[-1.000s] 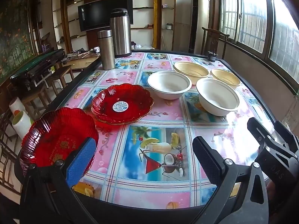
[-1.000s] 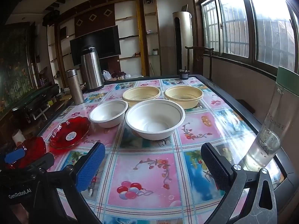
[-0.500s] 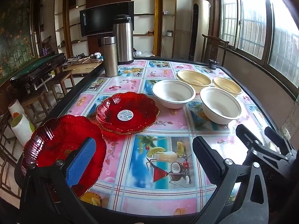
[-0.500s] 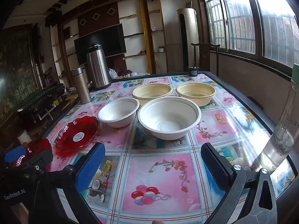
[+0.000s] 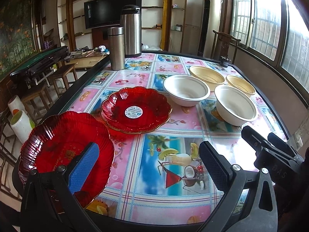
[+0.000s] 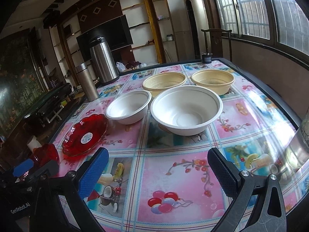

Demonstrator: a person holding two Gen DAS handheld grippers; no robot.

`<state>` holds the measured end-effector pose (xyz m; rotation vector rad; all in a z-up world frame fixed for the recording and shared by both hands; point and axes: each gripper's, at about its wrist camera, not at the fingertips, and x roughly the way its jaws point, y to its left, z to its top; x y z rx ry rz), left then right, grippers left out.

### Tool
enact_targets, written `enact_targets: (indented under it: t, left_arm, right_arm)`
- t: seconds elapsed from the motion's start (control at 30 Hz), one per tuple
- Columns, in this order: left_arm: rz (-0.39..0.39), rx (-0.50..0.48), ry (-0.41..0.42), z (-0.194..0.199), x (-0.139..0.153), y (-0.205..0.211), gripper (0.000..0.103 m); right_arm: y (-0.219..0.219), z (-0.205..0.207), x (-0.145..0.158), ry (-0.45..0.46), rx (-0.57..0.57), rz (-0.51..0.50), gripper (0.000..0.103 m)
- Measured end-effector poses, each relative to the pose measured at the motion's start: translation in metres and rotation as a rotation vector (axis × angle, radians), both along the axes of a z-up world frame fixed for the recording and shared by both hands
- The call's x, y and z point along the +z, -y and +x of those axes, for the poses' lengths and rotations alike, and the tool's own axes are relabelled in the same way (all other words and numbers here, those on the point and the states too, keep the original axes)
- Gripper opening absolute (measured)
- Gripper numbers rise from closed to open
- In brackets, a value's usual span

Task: Organize plates and bowls
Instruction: 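Move the left gripper toward the stacked red scalloped plates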

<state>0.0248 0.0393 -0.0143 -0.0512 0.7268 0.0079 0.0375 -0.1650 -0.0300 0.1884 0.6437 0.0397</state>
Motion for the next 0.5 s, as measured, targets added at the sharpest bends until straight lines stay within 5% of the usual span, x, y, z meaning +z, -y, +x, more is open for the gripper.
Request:
enact_targets:
  t: [0.33,0.5]
  left_arm:
    - [-0.004,0.03,-0.042,0.007,-0.011,-0.01,0.103]
    - [0.008,0.038,-0.05,0.011,-0.013,-0.01,0.103]
  right_arm:
    - [-0.006,0.014,-0.031,-0.001,0.03,0.082,0.103]
    - [0.016,0.024,-0.044,-0.06,0.029,0.238,0.102]
